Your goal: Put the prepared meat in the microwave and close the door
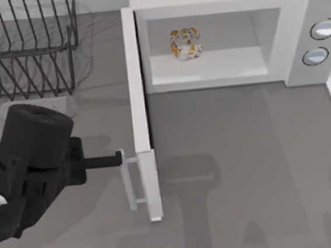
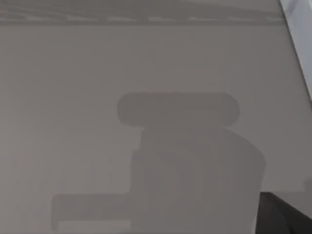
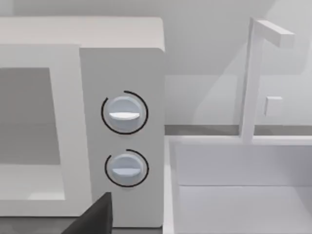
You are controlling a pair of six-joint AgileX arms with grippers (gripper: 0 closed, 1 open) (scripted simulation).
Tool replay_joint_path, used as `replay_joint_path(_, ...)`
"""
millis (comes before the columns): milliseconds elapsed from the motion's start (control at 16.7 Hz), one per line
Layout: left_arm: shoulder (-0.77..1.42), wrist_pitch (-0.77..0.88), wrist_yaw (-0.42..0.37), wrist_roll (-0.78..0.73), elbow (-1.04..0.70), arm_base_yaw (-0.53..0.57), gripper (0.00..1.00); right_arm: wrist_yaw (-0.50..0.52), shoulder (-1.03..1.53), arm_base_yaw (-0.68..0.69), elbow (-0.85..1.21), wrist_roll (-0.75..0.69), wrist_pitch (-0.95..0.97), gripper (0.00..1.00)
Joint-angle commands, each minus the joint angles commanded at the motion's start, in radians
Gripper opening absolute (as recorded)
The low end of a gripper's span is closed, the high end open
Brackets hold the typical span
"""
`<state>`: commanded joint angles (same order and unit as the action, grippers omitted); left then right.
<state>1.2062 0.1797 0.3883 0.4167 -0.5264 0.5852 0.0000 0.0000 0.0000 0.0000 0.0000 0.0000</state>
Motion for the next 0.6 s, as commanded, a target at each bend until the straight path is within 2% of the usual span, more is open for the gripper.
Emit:
replay_joint_path(180, 0.026, -0.09, -0.002, -0.002, 0.07, -0.002, 0.0, 0.0, 0.0, 0.0, 0.0, 0.0, 0.0, 1.0)
replay_joint_path(600, 0.026, -0.089, 0.002, 0.01, 0.043, 0.034, 0.0, 0.0, 0.0, 0.0, 0.0, 0.0, 0.0, 1.0)
